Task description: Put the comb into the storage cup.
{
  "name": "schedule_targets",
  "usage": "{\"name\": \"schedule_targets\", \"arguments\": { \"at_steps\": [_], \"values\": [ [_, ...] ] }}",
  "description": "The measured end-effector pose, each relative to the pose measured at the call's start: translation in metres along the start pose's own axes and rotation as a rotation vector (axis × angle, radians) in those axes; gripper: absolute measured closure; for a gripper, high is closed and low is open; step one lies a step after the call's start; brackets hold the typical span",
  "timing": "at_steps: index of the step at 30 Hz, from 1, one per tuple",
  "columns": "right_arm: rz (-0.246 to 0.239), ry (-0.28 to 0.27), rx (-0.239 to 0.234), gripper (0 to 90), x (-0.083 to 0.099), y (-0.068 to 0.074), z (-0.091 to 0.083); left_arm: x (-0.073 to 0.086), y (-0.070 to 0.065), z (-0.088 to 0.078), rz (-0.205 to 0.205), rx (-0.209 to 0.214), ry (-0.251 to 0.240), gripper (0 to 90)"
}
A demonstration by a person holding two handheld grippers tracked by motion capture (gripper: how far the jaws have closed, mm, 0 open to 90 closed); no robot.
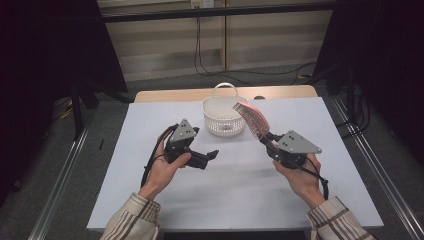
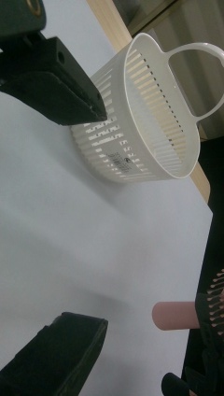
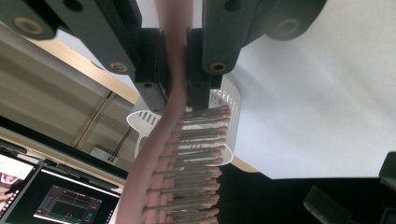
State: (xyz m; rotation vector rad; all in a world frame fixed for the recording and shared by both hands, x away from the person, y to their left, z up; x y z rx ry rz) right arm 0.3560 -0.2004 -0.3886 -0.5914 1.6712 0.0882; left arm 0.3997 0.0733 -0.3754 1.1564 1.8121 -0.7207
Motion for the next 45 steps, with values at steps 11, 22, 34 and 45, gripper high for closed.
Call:
{"name": "schedule_targets", "arguments": {
  "at_steps": [11, 22, 34, 45],
  "values": [
    [0.192, -0.011, -0.085, 81.4, 0.003, -0.005, 0.001, -0.001, -0.001, -0.003, 0.019, -0.005, -0.004, 2.9],
    [0.325, -0.067, -0.165, 81.4, 0.006, -0.009, 0.003, -0.002, 0.000, -0.003, 0.015, -0.029, -0.020, 2.9],
    [0.371, -0.090, -0.273, 81.4, 0.007, -0.001, 0.006, -0.006, -0.003, -0.003, 0.032, -0.017, -0.072, 3.3],
    [0.352, -0.119, -0.359, 81.4, 0.006, 0.009, 0.005, -0.013, -0.008, -0.006, 0.040, 0.047, -0.191, 5.9]
  ]
}}
Point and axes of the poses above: each handheld gripper's, and its own axes: z roughly forward along the jaws, x roughly out of its underside, y roughly to its left, the point moved 3 cm from there along z, roughly forward along the jaws, and after that the axes turned 7 degrees about x, right-handed, at the moved point
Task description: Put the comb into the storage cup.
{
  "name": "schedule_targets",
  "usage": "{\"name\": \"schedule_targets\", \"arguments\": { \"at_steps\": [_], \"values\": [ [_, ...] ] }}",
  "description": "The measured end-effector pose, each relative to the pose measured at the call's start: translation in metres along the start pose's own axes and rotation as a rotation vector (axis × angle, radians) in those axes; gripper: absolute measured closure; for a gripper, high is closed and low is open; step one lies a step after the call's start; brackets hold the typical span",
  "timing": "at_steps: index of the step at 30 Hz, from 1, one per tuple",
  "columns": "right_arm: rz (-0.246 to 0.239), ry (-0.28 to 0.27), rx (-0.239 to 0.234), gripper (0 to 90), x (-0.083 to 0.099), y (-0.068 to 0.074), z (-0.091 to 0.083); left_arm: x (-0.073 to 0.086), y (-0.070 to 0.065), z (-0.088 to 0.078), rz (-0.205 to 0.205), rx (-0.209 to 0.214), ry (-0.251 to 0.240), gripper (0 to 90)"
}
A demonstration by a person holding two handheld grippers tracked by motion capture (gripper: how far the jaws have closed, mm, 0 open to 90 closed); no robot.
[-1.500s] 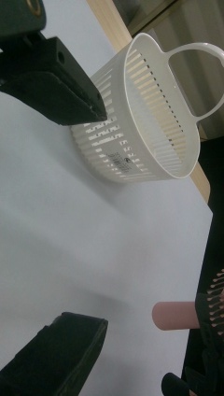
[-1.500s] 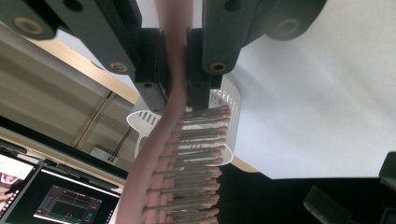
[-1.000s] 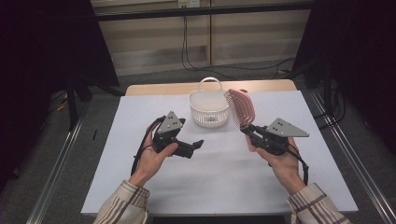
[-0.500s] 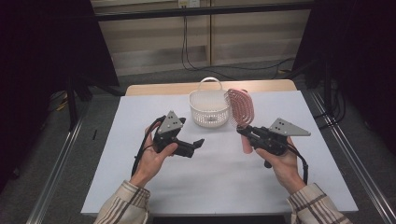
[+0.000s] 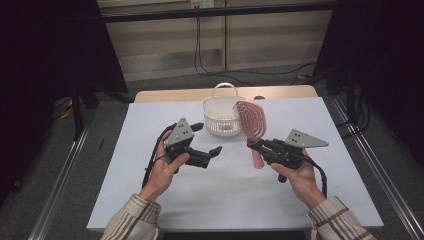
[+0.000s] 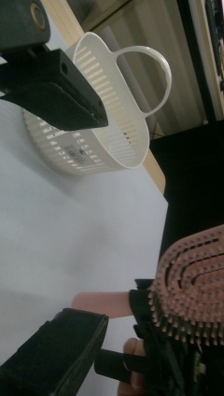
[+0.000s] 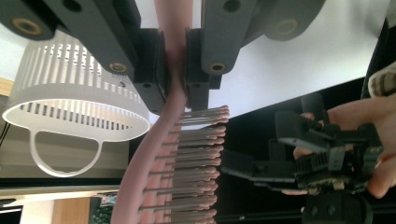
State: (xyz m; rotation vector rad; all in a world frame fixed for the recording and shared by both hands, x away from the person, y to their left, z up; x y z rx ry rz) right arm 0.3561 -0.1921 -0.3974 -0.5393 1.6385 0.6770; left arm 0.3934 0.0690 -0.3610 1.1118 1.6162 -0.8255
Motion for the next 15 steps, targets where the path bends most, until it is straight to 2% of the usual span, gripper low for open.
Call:
{"name": "schedule_targets", "arguments": {
  "at_steps": [1, 3, 5, 7, 11, 14, 15],
  "values": [
    [0.003, 0.000, -0.005, 81.4, 0.000, 0.001, 0.000, -0.001, 0.000, 0.000, -0.001, 0.010, -0.011, 5.9],
    [0.002, -0.008, -0.019, 81.4, 0.000, 0.002, 0.001, -0.002, -0.001, 0.000, 0.008, 0.004, -0.024, 5.9],
    [-0.001, -0.015, -0.035, 81.4, 0.000, 0.003, 0.001, -0.004, -0.003, 0.000, -0.005, 0.030, -0.034, 6.1],
    [-0.005, -0.017, -0.043, 81.4, -0.001, 0.003, 0.000, -0.007, -0.005, 0.000, -0.003, 0.024, -0.047, 5.7],
    [-0.008, -0.019, -0.068, 81.4, 0.000, 0.005, 0.001, -0.012, -0.011, 0.001, -0.010, 0.045, -0.062, 4.5],
    [-0.015, -0.021, -0.086, 81.4, 0.001, 0.007, 0.002, -0.014, -0.015, 0.002, -0.013, 0.086, -0.084, 3.2],
    [-0.014, -0.021, -0.094, 81.4, 0.001, 0.008, 0.002, -0.015, -0.016, 0.003, -0.015, 0.077, -0.088, 3.0]
  ]
}}
Point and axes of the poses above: each handheld gripper's, and its own axes: z roughly forward along the jaws, x roughly out of its underside, y roughly to its left, the point moved 3 cm from there along z, roughly forward along the jaws, and after that the axes turned 7 degrees about x, right-handed, at the moved point
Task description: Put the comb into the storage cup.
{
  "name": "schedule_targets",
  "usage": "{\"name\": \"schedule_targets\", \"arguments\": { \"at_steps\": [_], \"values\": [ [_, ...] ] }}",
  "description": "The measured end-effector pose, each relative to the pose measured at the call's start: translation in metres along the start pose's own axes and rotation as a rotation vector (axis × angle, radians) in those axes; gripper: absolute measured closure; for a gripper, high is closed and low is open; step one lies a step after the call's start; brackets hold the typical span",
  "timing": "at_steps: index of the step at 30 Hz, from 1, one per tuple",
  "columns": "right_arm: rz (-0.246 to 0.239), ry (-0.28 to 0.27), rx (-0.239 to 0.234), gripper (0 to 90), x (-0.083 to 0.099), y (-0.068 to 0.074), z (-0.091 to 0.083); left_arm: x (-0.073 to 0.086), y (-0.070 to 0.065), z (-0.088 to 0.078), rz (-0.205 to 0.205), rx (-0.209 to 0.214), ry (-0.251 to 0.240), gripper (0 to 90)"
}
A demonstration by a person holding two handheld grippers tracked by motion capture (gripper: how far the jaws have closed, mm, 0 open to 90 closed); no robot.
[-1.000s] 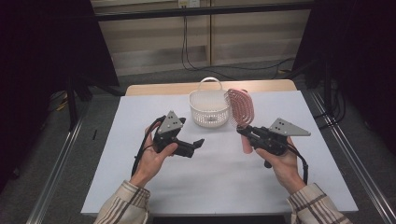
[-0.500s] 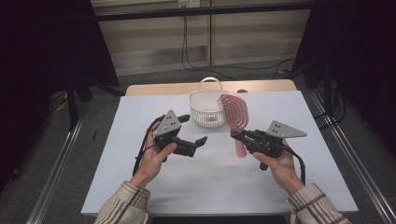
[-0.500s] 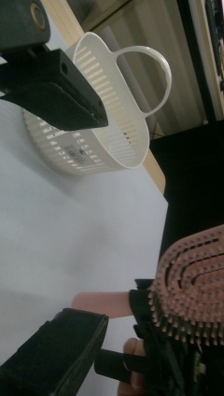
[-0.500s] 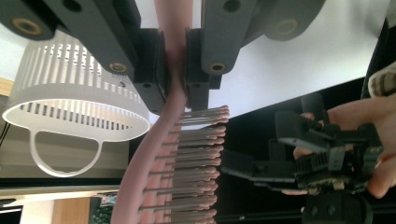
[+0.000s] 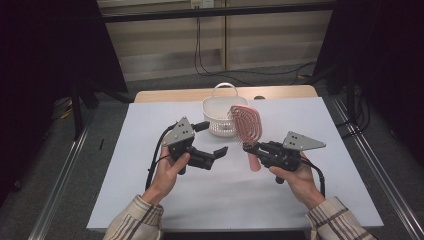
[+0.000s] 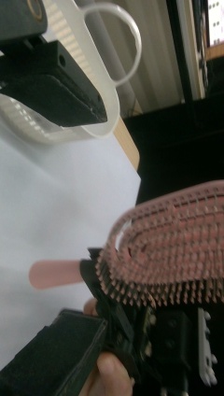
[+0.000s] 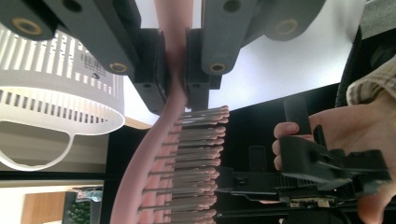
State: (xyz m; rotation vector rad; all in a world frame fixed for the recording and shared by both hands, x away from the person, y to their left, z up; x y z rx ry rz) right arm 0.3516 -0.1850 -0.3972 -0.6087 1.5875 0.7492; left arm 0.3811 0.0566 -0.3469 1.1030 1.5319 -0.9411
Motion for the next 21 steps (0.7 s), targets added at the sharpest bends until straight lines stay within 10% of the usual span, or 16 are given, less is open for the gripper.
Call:
{"name": "schedule_targets", "arguments": {
  "at_steps": [21],
  "values": [
    [0.000, 0.003, -0.053, 81.4, 0.004, 0.001, 0.003, -0.015, -0.001, 0.021, 0.010, 0.101, -0.090, 4.5]
  ]
}}
Point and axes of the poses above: each handheld gripper's, and its own axes: z roughly forward along the jaws, x roughly out of its underside, y roughly to its left, the point moved 3 cm from there along z, roughly forward along the jaws, and after that the axes turned 7 degrees about x, right-handed, at the moved point
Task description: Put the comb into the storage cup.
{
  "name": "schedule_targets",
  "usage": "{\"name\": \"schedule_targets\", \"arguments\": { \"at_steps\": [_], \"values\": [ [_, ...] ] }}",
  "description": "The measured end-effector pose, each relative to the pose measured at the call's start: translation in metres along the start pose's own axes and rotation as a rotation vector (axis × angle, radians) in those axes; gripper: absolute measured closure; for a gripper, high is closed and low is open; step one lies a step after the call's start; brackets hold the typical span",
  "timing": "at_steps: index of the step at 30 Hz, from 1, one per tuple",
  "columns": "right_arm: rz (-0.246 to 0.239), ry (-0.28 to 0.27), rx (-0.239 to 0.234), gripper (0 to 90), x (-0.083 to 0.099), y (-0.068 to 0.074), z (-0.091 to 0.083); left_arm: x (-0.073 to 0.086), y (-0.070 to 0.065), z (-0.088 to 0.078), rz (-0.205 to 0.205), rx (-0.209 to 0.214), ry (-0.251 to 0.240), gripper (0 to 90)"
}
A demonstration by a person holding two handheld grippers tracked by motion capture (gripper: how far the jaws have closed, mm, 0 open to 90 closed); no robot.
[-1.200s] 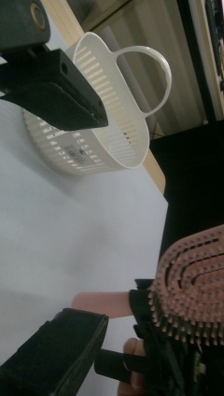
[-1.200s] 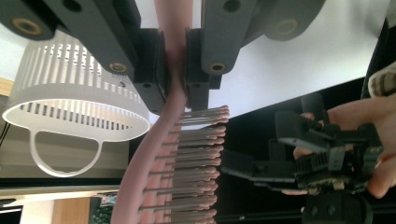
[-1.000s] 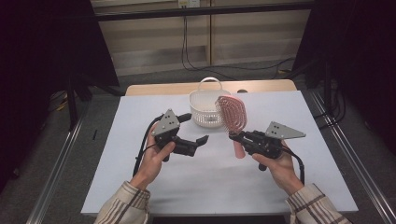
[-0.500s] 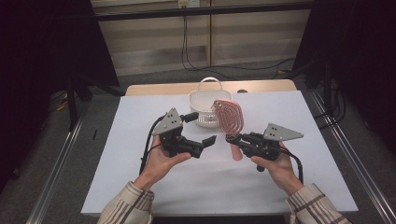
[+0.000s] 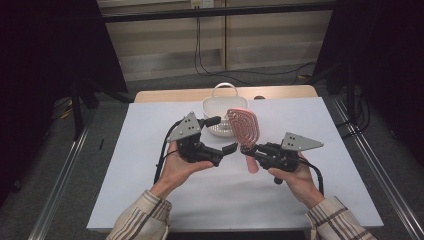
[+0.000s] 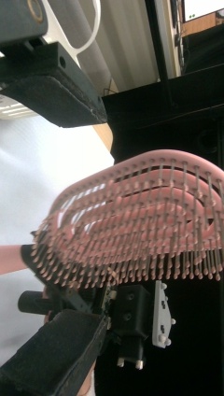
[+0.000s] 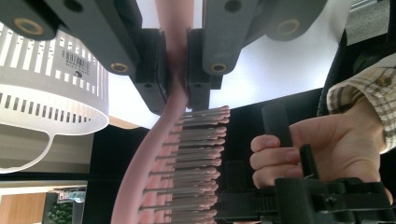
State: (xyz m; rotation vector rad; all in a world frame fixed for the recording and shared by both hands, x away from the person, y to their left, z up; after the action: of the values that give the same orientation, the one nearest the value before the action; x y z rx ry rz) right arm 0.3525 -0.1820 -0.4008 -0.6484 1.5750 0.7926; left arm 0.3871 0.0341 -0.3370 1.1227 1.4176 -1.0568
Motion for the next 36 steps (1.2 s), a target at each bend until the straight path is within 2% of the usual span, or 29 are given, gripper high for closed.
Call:
{"name": "schedule_targets", "arguments": {
  "at_steps": [1, 4, 10, 13, 15, 20, 24, 25, 27, 32, 36],
  "values": [
    [0.000, 0.000, -0.002, 81.4, 0.000, 0.000, 0.000, 0.000, 0.000, 0.002, 0.004, 0.003, 0.004, 4.5],
    [0.010, 0.004, -0.012, 81.5, 0.003, 0.000, 0.002, -0.001, 0.001, 0.010, 0.008, 0.045, 0.019, 7.4],
    [0.006, 0.015, -0.039, 81.4, 0.007, 0.003, 0.005, 0.000, 0.002, 0.014, -0.014, 0.072, 0.016, 8.5],
    [0.011, 0.014, -0.042, 81.4, 0.007, 0.003, 0.005, 0.001, 0.001, 0.016, -0.009, 0.074, 0.020, 11.4],
    [0.013, 0.014, -0.051, 81.4, 0.007, 0.004, 0.005, 0.001, 0.000, 0.016, -0.017, 0.090, 0.014, 14.2],
    [0.009, 0.016, -0.068, 81.4, 0.007, 0.006, 0.006, 0.004, 0.001, 0.017, -0.031, 0.108, 0.036, 17.8],
    [0.010, 0.027, -0.083, 81.4, 0.009, 0.007, 0.006, 0.005, 0.003, 0.015, -0.033, 0.115, 0.025, 20.5],
    [0.002, 0.032, -0.080, 81.4, 0.009, 0.008, 0.007, 0.005, 0.004, 0.015, -0.034, 0.128, 0.020, 21.0],
    [0.002, 0.042, -0.084, 81.4, 0.011, 0.008, 0.007, 0.005, 0.004, 0.014, -0.031, 0.120, 0.017, 23.5],
    [0.007, 0.044, -0.106, 81.4, 0.012, 0.010, 0.009, 0.005, 0.003, 0.014, -0.030, 0.170, 0.005, 27.1],
    [0.010, 0.048, -0.132, 81.4, 0.012, 0.012, 0.009, 0.005, 0.002, 0.015, -0.028, 0.193, -0.003, 30.6]
  ]
}}
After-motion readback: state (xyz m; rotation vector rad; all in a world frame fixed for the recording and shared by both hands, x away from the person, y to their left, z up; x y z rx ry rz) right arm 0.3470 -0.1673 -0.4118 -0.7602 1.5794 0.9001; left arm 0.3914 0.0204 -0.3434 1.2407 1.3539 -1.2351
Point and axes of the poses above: each handheld gripper's, and its own axes: z roughly forward along the jaws, x roughly out of its underside, y roughly to its left, the point moved 3 cm from there along z, roughly forward along the jaws, and after that the axes turned 7 degrees about x, right-handed, at the moved point
